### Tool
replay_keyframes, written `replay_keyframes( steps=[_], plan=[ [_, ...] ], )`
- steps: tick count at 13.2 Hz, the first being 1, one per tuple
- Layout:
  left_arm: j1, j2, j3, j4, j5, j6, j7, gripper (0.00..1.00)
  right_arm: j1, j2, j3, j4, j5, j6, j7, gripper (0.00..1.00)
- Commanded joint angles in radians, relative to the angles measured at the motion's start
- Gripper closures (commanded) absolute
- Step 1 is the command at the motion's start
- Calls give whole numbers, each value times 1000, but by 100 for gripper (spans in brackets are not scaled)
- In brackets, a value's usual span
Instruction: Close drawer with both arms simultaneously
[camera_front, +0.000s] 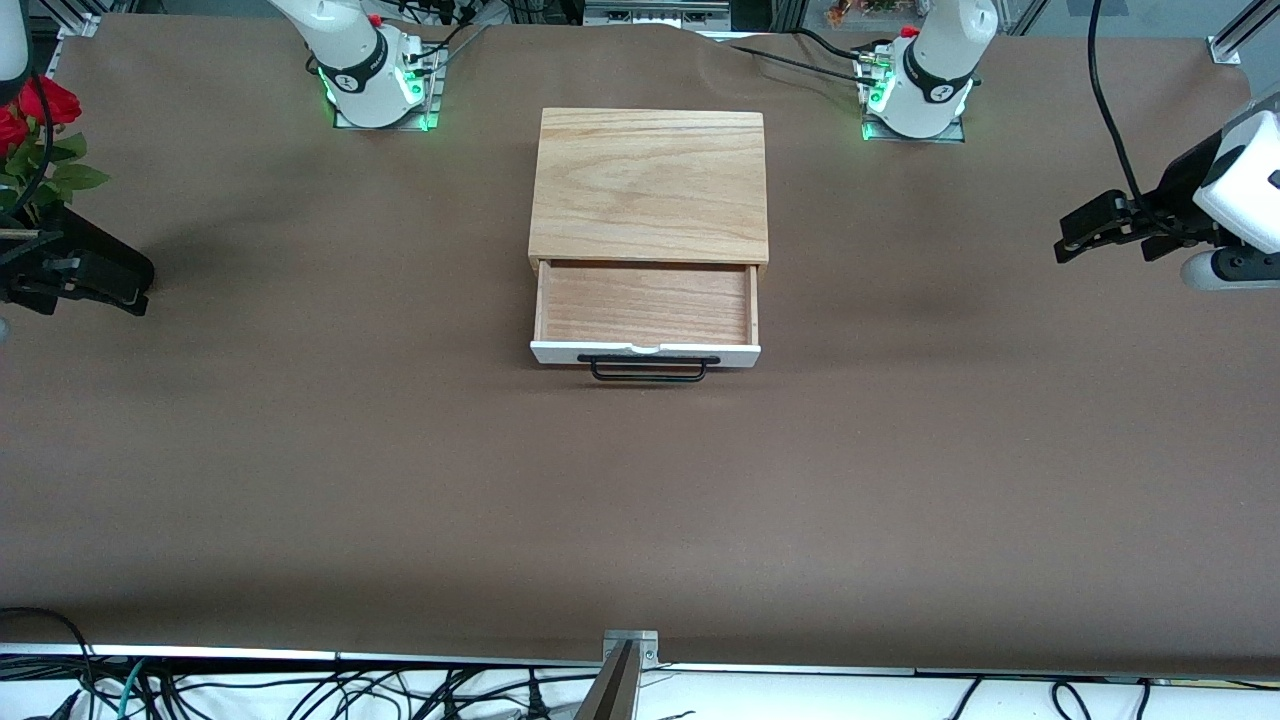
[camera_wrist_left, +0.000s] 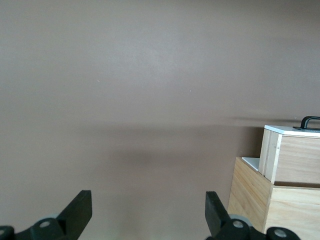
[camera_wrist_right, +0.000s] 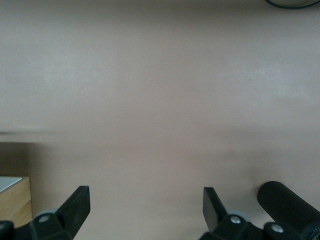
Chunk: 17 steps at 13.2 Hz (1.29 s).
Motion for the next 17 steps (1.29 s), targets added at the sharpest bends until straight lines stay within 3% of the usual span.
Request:
replay_keyframes(
  steps=[1,12,17],
  plan=[
    [0,10,0,26,-19,-17,-6,0,-1,-9,2,-8,10,7,11,0],
    [0,10,0,26,-19,-17,-6,0,-1,-8,2,-8,12,8,9,0],
    [0,10,0,26,-21,-17,-6,0,35,41,5,-10,18,10,26,0]
  ],
)
